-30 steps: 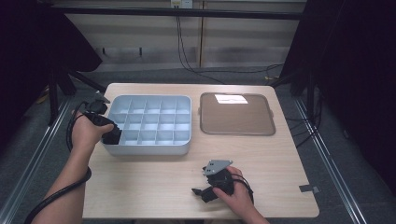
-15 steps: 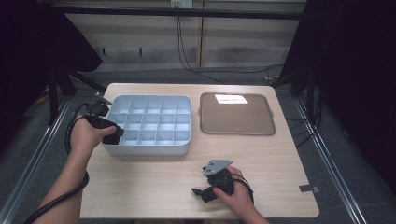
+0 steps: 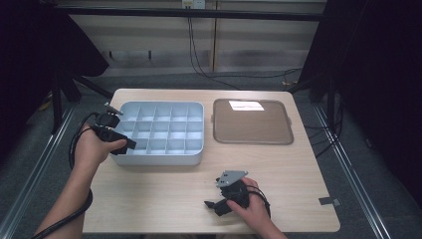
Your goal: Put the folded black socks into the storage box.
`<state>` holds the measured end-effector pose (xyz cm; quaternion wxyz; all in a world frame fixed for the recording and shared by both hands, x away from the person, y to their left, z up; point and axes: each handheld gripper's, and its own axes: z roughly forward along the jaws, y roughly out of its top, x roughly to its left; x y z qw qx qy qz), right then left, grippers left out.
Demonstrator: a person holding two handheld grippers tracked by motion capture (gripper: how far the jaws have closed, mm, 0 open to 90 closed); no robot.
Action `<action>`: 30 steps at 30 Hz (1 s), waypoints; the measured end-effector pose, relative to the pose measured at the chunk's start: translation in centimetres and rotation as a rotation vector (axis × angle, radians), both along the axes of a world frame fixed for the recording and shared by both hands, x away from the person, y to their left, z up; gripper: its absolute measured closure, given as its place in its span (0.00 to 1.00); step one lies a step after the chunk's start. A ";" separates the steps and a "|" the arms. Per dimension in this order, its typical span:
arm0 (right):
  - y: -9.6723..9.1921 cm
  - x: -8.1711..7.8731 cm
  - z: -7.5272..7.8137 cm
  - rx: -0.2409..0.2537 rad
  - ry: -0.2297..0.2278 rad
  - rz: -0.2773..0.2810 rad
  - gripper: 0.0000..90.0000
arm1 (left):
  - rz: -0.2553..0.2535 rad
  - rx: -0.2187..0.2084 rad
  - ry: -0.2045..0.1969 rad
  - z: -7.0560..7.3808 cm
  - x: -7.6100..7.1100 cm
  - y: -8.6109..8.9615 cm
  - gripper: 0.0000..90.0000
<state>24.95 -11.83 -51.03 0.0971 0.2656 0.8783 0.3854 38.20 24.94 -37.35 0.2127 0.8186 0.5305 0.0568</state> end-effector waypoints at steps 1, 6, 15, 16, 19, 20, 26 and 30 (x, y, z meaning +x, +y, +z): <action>0.0 0.0 0.0 0.000 0.000 0.000 0.16 | 0.003 -0.004 0.004 0.0 -0.1 -0.1 0.39; 0.0 0.0 0.0 0.000 0.000 0.000 0.16 | -0.023 -0.010 -0.012 0.1 -0.4 -0.4 0.36; 0.0 -0.1 0.0 0.000 -0.001 0.000 0.16 | -0.055 -0.021 -0.002 -0.1 -1.2 -0.9 0.32; 0.0 -0.1 0.0 0.000 -0.001 0.000 0.16 | -0.050 -0.027 0.002 -0.2 -1.3 -1.0 0.30; 0.0 -0.1 0.0 0.000 -0.001 0.000 0.16 | -0.048 -0.032 0.000 -0.4 -1.4 -1.0 0.28; 0.0 -0.1 0.0 0.000 -0.001 0.000 0.16 | -0.051 -0.039 0.003 -0.5 -1.6 -1.0 0.27; 0.0 0.0 0.0 -0.001 -0.001 0.003 0.16 | -0.056 -0.045 0.004 -0.7 -2.0 -1.4 0.23; 0.0 -0.1 0.0 -0.001 0.000 0.002 0.16 | -0.076 -0.054 0.008 -0.7 -2.3 -1.6 0.21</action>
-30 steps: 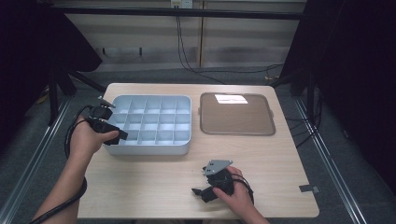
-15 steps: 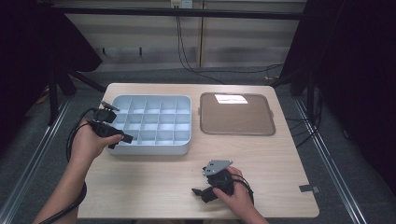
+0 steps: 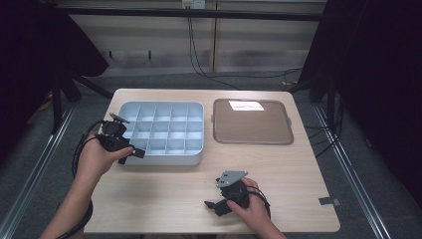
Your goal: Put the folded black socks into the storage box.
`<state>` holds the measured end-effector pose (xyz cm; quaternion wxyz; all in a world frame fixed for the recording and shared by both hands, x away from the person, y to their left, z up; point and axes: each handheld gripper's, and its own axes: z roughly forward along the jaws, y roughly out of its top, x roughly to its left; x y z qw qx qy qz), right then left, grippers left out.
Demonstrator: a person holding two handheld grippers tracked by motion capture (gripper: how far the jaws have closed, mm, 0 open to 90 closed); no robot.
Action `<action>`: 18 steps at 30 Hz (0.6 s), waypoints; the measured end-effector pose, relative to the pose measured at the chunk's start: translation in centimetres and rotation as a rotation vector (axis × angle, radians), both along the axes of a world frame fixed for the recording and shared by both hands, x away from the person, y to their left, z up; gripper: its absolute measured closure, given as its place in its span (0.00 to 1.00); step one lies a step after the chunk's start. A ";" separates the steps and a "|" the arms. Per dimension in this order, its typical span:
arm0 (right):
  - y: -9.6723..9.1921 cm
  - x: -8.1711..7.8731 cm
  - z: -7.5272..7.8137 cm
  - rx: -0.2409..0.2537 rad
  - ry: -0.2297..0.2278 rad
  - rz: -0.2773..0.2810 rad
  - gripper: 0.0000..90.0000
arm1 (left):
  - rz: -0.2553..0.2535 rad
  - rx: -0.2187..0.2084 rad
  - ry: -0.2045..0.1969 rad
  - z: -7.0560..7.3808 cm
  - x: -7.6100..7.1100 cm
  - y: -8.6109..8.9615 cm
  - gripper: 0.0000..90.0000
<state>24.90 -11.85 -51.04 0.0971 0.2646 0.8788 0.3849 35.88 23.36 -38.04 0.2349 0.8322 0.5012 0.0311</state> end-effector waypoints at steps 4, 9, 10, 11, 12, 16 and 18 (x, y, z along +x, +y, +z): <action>0.0 0.0 0.0 0.000 -0.001 0.000 0.16 | -0.023 -0.007 -0.001 -0.1 -0.5 -0.5 0.21; 0.0 0.0 0.0 0.000 -0.001 0.000 0.16 | -0.051 -0.009 0.008 -0.3 -0.8 -0.8 0.21; 0.0 0.0 0.0 0.000 -0.001 0.000 0.16 | -0.048 -0.019 0.006 -0.4 -0.9 -0.9 0.21; 0.0 0.0 0.0 0.000 -0.001 0.000 0.16 | -0.042 -0.028 0.010 -0.5 -1.1 -1.1 0.21; 0.0 0.0 0.0 0.000 -0.001 0.000 0.16 | -0.050 -0.029 0.007 -0.6 -1.2 -1.2 0.21; 0.0 0.0 0.0 0.000 -0.001 0.000 0.16 | -0.061 -0.041 0.007 -0.8 -1.6 -1.5 0.21; 0.0 0.0 0.0 0.000 0.000 0.001 0.16 | -0.067 -0.042 0.005 -0.9 -1.9 -1.7 0.21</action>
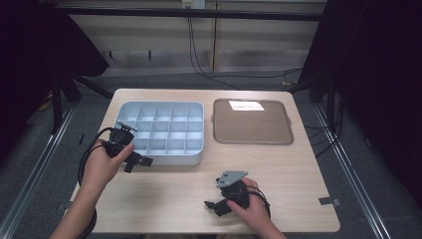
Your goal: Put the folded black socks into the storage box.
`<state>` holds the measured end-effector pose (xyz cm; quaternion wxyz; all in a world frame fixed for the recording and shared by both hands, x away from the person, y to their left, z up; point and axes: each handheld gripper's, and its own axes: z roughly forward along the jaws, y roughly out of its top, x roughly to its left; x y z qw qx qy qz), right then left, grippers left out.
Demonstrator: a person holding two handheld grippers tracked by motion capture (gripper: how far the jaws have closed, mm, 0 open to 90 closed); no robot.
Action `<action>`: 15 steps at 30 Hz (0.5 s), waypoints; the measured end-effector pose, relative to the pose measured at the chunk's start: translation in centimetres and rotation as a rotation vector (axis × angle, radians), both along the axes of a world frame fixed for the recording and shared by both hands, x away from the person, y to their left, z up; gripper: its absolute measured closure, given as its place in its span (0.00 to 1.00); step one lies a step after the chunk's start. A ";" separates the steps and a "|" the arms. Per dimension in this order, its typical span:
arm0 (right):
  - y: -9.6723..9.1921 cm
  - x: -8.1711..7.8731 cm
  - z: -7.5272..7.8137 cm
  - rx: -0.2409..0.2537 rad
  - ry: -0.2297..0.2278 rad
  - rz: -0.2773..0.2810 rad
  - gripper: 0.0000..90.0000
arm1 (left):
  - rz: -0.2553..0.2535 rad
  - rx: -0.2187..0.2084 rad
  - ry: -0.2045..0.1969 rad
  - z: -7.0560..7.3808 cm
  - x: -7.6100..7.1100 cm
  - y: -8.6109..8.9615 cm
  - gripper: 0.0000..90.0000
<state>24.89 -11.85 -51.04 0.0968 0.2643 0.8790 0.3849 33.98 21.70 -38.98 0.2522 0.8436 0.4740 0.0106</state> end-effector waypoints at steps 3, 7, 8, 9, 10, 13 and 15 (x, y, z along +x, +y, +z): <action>0.0 0.0 0.0 0.000 -0.001 0.001 0.16 | -0.015 -0.006 -0.007 -0.3 -0.6 -0.4 0.21; 0.0 0.0 0.0 0.000 0.000 0.001 0.16 | -0.037 -0.016 -0.009 -0.8 -1.3 -0.9 0.21; 0.0 0.0 0.0 0.000 0.000 0.001 0.16 | -0.037 -0.016 -0.009 -0.8 -1.3 -0.9 0.21; 0.0 0.0 0.0 0.000 0.000 0.001 0.16 | -0.037 -0.023 -0.003 -1.0 -1.4 -1.0 0.21; 0.0 0.0 0.0 0.000 0.000 0.001 0.16 | -0.050 -0.028 -0.010 -1.2 -1.6 -1.1 0.21; 0.0 0.0 0.0 0.000 0.000 0.001 0.16 | -0.053 -0.039 -0.015 -1.7 -2.0 -1.3 0.21; 0.0 0.0 0.0 0.000 -0.001 0.001 0.16 | -0.057 -0.040 -0.010 -2.0 -2.2 -1.4 0.21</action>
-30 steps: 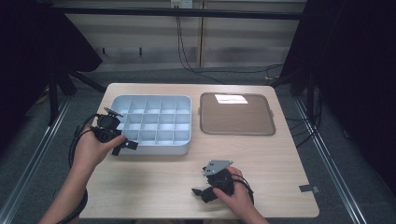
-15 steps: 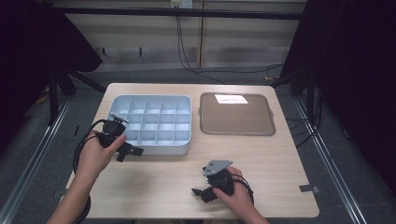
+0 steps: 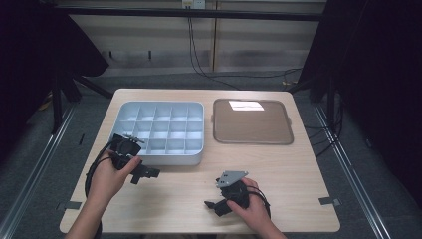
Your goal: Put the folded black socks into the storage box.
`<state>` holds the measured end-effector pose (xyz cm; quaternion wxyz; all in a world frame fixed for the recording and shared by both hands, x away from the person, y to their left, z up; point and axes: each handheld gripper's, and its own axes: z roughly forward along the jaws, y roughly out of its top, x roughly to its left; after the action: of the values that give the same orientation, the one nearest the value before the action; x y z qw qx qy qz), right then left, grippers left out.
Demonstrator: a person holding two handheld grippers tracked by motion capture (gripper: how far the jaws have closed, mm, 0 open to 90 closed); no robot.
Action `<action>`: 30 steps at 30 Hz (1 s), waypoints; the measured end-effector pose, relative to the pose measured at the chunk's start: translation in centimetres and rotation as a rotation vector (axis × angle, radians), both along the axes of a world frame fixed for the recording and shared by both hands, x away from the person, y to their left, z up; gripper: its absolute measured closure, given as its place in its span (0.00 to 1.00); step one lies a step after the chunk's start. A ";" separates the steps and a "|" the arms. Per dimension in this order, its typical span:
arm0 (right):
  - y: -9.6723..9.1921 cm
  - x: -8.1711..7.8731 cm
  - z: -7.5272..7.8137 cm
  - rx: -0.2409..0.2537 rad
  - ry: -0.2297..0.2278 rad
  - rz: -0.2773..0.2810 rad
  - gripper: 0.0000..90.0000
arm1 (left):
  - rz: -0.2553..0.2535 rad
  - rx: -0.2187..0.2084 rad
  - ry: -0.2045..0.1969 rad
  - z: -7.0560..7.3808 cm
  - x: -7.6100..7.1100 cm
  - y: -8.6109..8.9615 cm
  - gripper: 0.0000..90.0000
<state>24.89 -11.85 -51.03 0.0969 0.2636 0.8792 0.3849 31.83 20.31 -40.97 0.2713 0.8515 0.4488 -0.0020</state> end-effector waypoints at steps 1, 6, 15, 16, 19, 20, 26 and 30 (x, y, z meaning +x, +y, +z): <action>0.0 0.0 0.0 0.000 0.000 0.001 0.16 | 0.003 -0.002 0.003 -0.1 -0.1 -0.1 0.21; 0.0 0.0 0.0 0.000 0.001 0.000 0.16 | -0.013 -0.009 0.006 -0.9 -0.5 -0.2 0.21; 0.0 0.0 0.0 0.000 0.001 0.001 0.16 | -0.031 -0.024 0.022 -2.5 -1.1 -0.6 0.21; 0.0 0.0 0.0 0.000 0.001 0.001 0.16 | -0.032 -0.021 0.023 -2.6 -1.2 -0.6 0.21; 0.0 0.0 0.0 0.000 0.001 0.002 0.16 | -0.029 -0.024 0.031 -3.0 -1.3 -0.6 0.21; 0.0 0.0 0.0 0.000 0.001 0.002 0.16 | -0.036 -0.017 0.027 -3.1 -1.3 -0.6 0.21; 0.0 0.0 0.0 0.001 0.002 0.002 0.16 | -0.048 -0.010 0.030 -4.0 -1.7 -0.7 0.21; 0.0 0.0 0.0 0.000 0.002 0.003 0.16 | -0.055 -0.006 0.031 -4.5 -1.8 -0.8 0.21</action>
<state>24.87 -11.84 -51.03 0.0955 0.2626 0.8797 0.3847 30.03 19.54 -45.46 0.2667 0.8625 0.4294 -0.0240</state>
